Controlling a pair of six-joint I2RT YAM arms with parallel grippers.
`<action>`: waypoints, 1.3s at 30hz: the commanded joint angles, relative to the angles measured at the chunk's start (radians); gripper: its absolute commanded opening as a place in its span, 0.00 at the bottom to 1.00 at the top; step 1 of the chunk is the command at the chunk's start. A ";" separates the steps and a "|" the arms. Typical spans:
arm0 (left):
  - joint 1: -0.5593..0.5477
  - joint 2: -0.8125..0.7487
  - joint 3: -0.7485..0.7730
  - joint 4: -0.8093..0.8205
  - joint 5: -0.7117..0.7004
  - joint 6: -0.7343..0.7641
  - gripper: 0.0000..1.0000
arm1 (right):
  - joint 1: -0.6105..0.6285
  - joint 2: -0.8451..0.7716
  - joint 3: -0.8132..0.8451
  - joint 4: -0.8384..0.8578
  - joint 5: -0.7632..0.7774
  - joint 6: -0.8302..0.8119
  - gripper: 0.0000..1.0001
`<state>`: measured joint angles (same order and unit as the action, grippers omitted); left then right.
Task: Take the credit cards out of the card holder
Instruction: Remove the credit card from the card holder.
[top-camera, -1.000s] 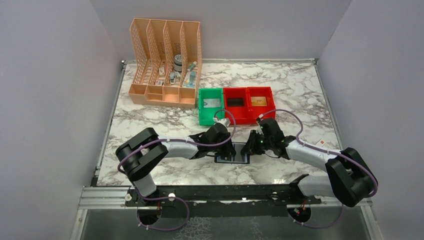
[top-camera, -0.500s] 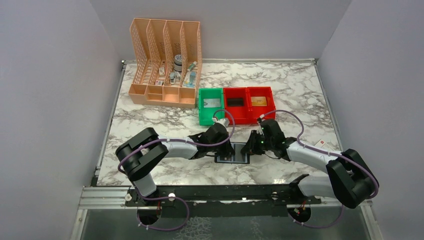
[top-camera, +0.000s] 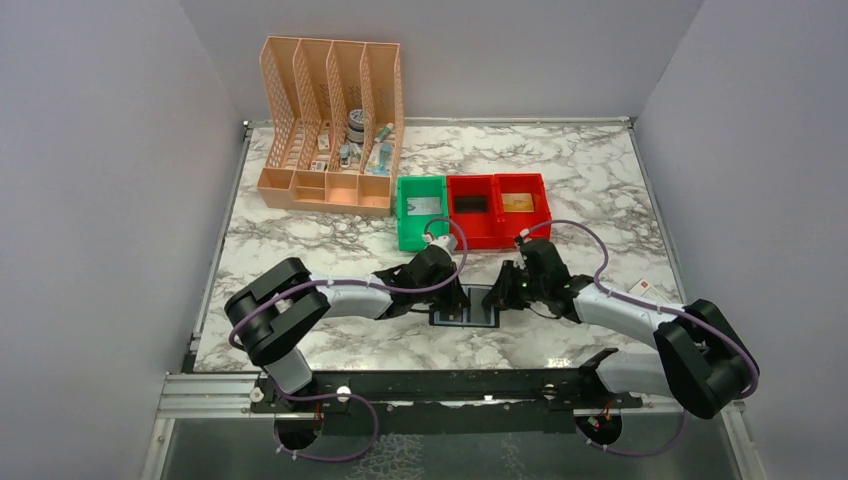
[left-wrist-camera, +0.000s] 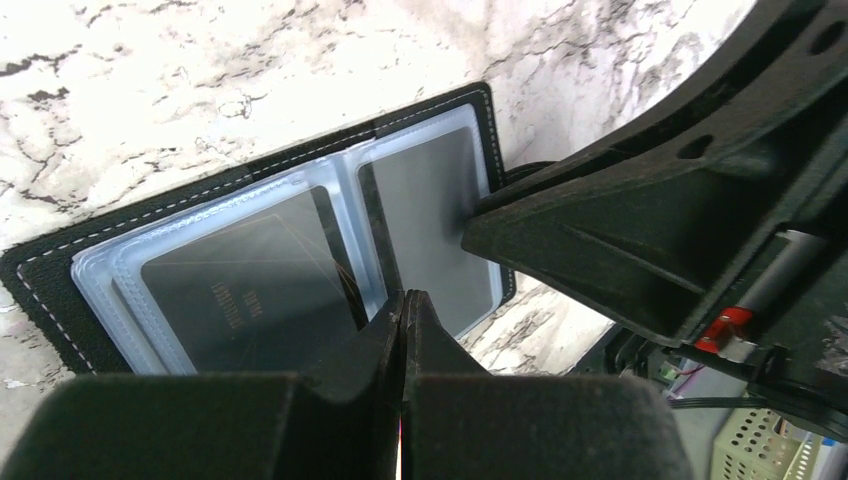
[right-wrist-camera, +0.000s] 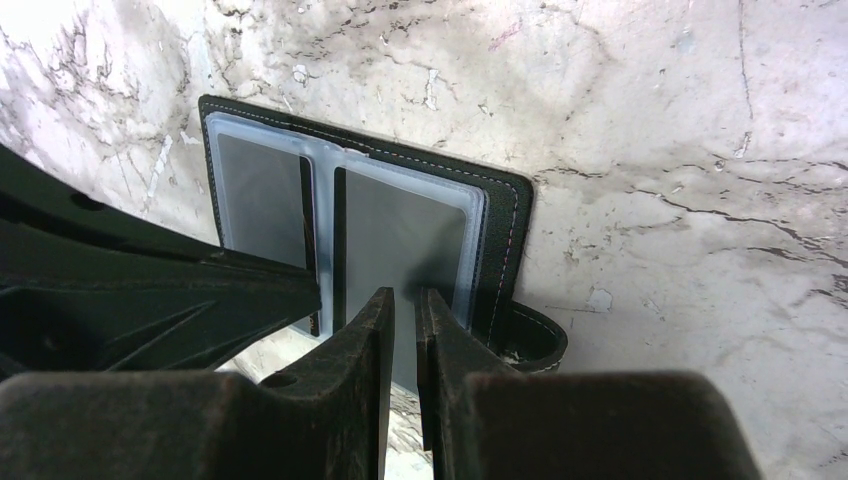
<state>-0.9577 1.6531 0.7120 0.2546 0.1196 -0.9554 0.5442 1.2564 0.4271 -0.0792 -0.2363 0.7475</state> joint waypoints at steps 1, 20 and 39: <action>-0.001 -0.052 -0.006 -0.005 -0.031 0.009 0.00 | 0.001 0.009 -0.022 -0.082 0.087 -0.026 0.16; -0.001 0.042 0.048 -0.055 0.005 0.020 0.34 | 0.001 0.028 -0.027 -0.067 0.074 -0.027 0.16; -0.006 0.056 0.064 0.021 0.052 0.015 0.00 | 0.002 0.033 -0.050 -0.039 0.060 -0.015 0.16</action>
<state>-0.9497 1.7172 0.7700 0.2203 0.1505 -0.9428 0.5442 1.2610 0.4194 -0.0521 -0.2317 0.7521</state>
